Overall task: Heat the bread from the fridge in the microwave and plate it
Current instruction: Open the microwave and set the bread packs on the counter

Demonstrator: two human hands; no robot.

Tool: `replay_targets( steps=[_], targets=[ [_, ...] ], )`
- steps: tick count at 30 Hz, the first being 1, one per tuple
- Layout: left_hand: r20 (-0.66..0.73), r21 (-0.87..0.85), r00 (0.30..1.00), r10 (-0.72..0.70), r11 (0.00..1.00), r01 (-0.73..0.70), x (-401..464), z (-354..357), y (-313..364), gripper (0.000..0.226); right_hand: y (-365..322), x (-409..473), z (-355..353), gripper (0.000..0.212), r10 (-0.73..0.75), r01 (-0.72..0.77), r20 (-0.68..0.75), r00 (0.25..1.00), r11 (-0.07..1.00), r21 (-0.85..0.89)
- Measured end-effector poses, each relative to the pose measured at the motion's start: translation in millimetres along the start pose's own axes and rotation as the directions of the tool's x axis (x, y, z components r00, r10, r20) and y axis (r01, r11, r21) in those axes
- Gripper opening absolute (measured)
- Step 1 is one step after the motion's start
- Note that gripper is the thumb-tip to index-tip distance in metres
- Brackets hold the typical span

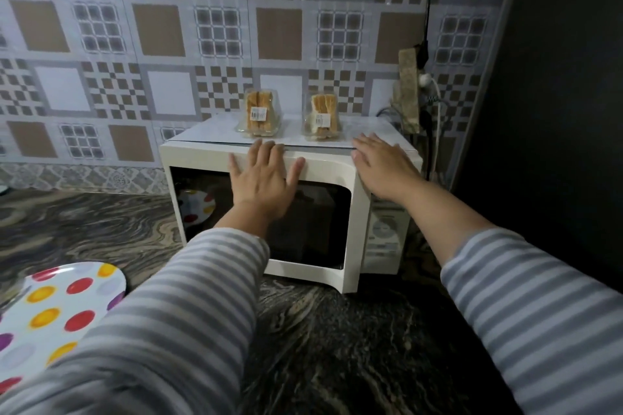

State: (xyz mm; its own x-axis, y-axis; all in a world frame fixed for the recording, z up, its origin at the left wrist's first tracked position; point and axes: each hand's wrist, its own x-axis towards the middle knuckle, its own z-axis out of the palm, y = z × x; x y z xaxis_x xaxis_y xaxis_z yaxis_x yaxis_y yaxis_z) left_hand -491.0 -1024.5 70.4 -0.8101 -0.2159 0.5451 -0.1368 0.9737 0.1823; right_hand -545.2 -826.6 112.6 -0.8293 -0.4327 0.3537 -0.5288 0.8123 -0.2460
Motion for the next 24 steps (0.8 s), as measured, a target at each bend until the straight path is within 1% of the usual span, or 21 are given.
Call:
replay_targets(
  steps=[2, 5, 8, 15, 17, 20, 24],
  targets=[
    [0.05, 0.001, 0.999, -0.015, 1.0, 0.015, 0, -3, -9, 0.064, -6, -5, 8, 0.05, 0.011, -0.011, 0.023, 1.0, 1.0, -0.014],
    [0.101, 0.016, 0.995, -0.013, 1.0, 0.011, -3, -9, -12, 0.067, -11, -13, 8, 0.052, 0.079, -0.078, 0.043, 0.996, 0.996, -0.032],
    [0.137, -0.005, 0.99, -0.013, 1.0, 0.014, -11, -18, -12, 0.07, -22, -25, 6, 0.052, 0.133, -0.128, 0.058, 0.989, 0.989, -0.078],
    [0.244, -0.058, 0.968, 0.059, 0.997, -0.046, -44, -56, -33, 0.077, -79, -83, 2, 0.053, 0.231, -0.231, -0.013, 0.973, 0.972, -0.041],
    [0.263, -0.069, 0.962, 0.071, 0.996, -0.055, -57, -66, -41, 0.082, -102, -103, 0, 0.052, 0.234, -0.235, -0.039, 0.972, 0.972, -0.031],
    [0.284, -0.073, 0.956, 0.074, 0.996, -0.056, -76, -83, -55, 0.092, -140, -132, 0, 0.052, 0.216, -0.219, -0.055, 0.975, 0.974, -0.059],
    [0.335, -0.07, 0.938, 0.083, 0.996, -0.063, -95, -116, -78, 0.103, -191, -161, -2, 0.05, 0.194, -0.195, -0.026, 0.981, 0.977, -0.085]
  ],
)
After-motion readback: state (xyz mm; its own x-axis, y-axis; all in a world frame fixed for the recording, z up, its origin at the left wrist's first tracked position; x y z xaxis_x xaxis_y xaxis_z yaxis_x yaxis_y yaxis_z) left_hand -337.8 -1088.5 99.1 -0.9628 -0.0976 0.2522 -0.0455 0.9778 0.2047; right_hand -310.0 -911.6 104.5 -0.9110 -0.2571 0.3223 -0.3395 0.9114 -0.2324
